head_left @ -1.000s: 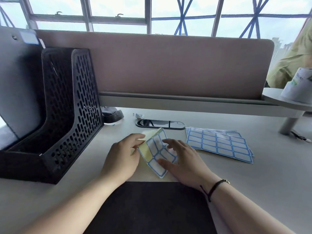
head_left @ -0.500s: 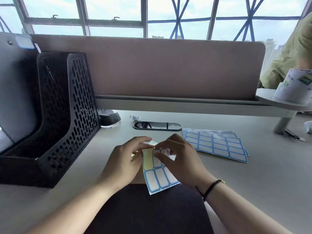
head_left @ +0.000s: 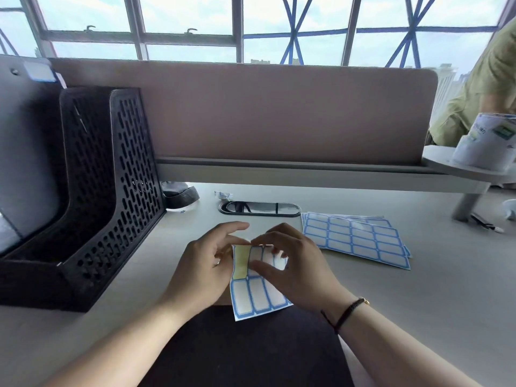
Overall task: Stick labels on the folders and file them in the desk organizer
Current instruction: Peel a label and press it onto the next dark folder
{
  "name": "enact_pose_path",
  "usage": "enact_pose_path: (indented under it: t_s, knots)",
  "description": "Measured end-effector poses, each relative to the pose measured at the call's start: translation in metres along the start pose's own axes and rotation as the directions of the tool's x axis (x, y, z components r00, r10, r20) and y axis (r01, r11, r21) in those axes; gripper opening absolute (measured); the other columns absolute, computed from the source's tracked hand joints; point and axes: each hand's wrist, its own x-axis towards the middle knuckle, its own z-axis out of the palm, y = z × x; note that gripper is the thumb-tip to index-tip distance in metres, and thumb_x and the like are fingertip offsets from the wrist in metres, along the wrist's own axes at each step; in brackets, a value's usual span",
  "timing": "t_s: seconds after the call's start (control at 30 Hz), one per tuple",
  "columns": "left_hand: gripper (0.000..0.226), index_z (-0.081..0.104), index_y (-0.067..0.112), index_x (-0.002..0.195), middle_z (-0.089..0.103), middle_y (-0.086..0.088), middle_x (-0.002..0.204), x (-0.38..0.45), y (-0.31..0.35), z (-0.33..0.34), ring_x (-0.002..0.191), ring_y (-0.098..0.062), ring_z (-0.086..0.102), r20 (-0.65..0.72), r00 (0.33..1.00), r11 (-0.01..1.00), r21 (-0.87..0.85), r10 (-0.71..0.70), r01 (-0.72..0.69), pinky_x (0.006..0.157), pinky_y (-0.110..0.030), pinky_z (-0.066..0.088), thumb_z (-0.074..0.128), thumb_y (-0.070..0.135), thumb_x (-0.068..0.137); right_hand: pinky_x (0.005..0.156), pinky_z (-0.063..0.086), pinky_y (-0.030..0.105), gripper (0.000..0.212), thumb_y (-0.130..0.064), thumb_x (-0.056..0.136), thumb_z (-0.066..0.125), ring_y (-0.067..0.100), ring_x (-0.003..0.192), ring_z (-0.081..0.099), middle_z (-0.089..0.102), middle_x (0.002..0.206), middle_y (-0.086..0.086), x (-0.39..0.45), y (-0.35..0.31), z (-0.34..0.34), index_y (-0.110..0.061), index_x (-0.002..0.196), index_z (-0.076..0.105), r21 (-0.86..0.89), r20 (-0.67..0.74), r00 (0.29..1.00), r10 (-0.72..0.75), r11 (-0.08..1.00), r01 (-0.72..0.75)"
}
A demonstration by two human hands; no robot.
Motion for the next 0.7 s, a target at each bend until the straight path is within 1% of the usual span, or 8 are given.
enact_pose_path:
  t_s: [0.07,0.13,0.27,0.33,0.47,0.57,0.63,0.7]
  knots:
    - [0.053,0.061,0.039,0.123,0.074,0.016,0.101,0.0,-0.0006,0.0007,0.101,-0.006,0.068,0.009,1.0,1.0,-0.005,-0.001,0.001,0.09,-0.04,0.054,0.058,-0.005,0.092,0.07,0.049,0.023,0.025,-0.039,0.082,0.074,0.004,0.083,0.058,0.06,0.097,-0.017,0.0001,-0.0011,0.002,-0.034,0.106,0.072,-0.003,-0.015,1.0,-0.012,1.0,0.012]
    - [0.052,0.06,0.04,0.123,0.074,0.015,0.101,0.0003,-0.0008,0.0013,0.101,-0.005,0.068,0.015,1.0,1.0,-0.012,-0.004,0.004,0.09,-0.039,0.054,0.059,-0.003,0.093,0.068,0.048,0.023,0.021,-0.037,0.083,0.074,0.004,0.081,0.058,0.061,0.094,-0.017,0.0004,-0.0011,0.0032,-0.034,0.103,0.073,-0.008,-0.036,0.999,-0.021,1.0,0.021]
    - [0.051,0.06,0.039,0.124,0.074,0.015,0.101,0.0005,-0.0017,0.0017,0.101,-0.006,0.068,0.026,1.0,1.0,-0.012,-0.002,0.002,0.089,-0.037,0.054,0.06,-0.001,0.093,0.067,0.046,0.019,0.015,-0.035,0.084,0.075,-0.002,0.077,0.052,0.063,0.091,-0.016,0.0002,-0.0003,0.004,-0.03,0.098,0.076,-0.017,-0.077,0.996,-0.046,0.999,0.045]
    - [0.05,0.06,0.038,0.125,0.074,0.015,0.1,0.001,-0.0022,0.0019,0.101,-0.006,0.068,0.027,1.0,1.0,-0.009,0.001,-0.001,0.088,-0.035,0.054,0.06,-0.001,0.093,0.066,0.046,0.021,0.013,-0.035,0.084,0.075,-0.003,0.076,0.051,0.064,0.09,-0.016,0.0004,-0.0005,0.0041,-0.029,0.095,0.077,-0.027,-0.096,0.994,-0.058,0.998,0.056]
    - [0.048,0.061,0.039,0.122,0.073,0.016,0.098,0.0015,-0.0016,0.0025,0.098,-0.005,0.069,0.029,1.0,1.0,-0.021,0.004,-0.004,0.085,-0.026,0.053,0.062,0.001,0.092,0.065,0.049,0.028,0.007,-0.033,0.084,0.075,0.001,0.074,0.053,0.066,0.087,-0.016,0.0007,-0.001,0.0042,-0.03,0.09,0.076,-0.022,-0.119,0.99,-0.07,0.997,0.068]
    - [0.048,0.061,0.038,0.122,0.073,0.017,0.097,0.001,-0.0021,0.0018,0.098,-0.004,0.069,0.036,0.999,1.0,-0.011,0.013,-0.013,0.081,-0.015,0.05,0.062,0.0,0.092,0.065,0.049,0.029,0.007,-0.035,0.085,0.073,0.002,0.074,0.054,0.066,0.087,-0.017,0.0003,-0.0019,0.0039,-0.03,0.088,0.076,-0.017,-0.104,0.993,-0.063,0.998,0.062]
    - [0.049,0.062,0.036,0.122,0.073,0.017,0.097,0.0009,-0.0023,0.0012,0.098,-0.003,0.069,0.037,0.999,1.0,-0.003,0.015,-0.015,0.079,-0.01,0.048,0.061,-0.002,0.092,0.065,0.048,0.026,0.008,-0.037,0.085,0.073,0.002,0.074,0.054,0.065,0.086,-0.017,0.0007,-0.0019,0.0033,-0.03,0.087,0.075,-0.012,-0.089,0.995,-0.052,0.999,0.051]
    - [0.049,0.064,0.035,0.121,0.073,0.017,0.098,0.0011,-0.0024,0.0014,0.1,-0.002,0.068,0.044,0.999,1.0,0.016,0.026,-0.027,0.08,-0.011,0.048,0.059,-0.004,0.091,0.064,0.044,0.018,0.006,-0.036,0.084,0.074,0.0,0.072,0.054,0.062,0.083,-0.02,0.0012,-0.0009,0.0023,-0.03,0.086,0.074,0.006,-0.075,0.997,-0.027,1.0,0.028]
